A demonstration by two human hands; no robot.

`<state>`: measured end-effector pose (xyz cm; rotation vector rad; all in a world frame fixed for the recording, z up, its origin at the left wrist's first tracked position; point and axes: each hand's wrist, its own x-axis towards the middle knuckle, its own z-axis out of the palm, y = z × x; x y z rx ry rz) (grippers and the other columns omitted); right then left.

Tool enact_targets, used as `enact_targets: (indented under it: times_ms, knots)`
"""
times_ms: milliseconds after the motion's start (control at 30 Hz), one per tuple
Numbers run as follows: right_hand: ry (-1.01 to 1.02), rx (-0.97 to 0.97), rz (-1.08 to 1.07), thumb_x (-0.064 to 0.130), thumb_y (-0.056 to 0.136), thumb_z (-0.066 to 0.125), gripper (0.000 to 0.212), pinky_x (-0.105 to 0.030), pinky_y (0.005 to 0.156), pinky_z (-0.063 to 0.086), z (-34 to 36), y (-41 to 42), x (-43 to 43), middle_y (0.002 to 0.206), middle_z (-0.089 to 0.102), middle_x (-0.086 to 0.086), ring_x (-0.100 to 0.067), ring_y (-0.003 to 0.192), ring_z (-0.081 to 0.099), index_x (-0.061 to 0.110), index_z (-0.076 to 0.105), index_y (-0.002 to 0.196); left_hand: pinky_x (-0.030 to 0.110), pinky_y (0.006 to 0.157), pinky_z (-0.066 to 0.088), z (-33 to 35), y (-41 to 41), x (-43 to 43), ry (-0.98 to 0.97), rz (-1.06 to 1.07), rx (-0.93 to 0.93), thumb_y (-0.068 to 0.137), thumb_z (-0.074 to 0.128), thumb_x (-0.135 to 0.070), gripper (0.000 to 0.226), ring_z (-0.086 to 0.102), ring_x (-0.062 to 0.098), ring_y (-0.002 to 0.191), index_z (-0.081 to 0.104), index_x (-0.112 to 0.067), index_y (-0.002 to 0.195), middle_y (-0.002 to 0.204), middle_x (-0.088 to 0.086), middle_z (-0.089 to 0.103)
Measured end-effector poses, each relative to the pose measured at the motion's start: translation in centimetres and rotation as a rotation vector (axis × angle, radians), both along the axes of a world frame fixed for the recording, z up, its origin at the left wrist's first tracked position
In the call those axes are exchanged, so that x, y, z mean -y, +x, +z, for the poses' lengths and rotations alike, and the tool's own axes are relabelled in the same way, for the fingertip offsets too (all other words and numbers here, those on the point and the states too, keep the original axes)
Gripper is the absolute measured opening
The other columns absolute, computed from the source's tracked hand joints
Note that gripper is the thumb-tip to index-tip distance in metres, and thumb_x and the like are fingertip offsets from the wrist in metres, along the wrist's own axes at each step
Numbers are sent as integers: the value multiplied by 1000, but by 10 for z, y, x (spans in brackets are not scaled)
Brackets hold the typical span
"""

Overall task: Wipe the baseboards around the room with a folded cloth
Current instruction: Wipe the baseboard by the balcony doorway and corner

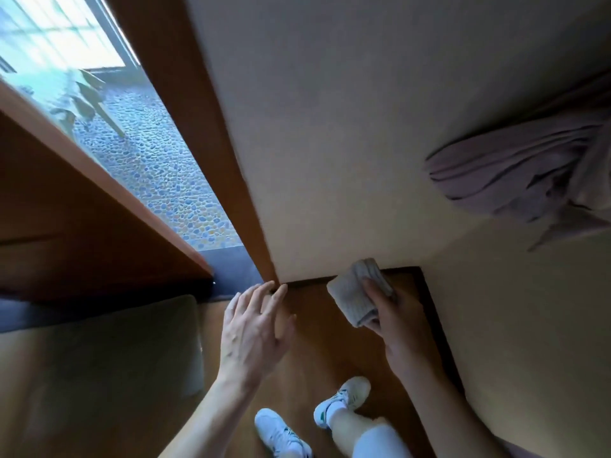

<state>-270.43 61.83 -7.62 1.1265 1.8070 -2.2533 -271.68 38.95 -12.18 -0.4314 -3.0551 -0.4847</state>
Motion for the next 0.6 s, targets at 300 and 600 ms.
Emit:
enact_targets:
  times_ms: [300,600]
  knots:
    - [-3,60,125,37,73,82,29,-46,75,62,-119,-31,25,107,72,-4,-22,98,70,27,71,98,50,108,44,-103,-1,14,-52,137,76,90,49,-55,57,55,24,126,61,-25,137,136,2,61]
    - [65,75,221,33,80,81,18,-45,73,62,-385,-75,26,96,72,6,-15,91,71,31,72,95,47,107,44,-357,-21,0,-38,260,146,90,49,-55,57,56,22,125,61,-26,137,134,1,61]
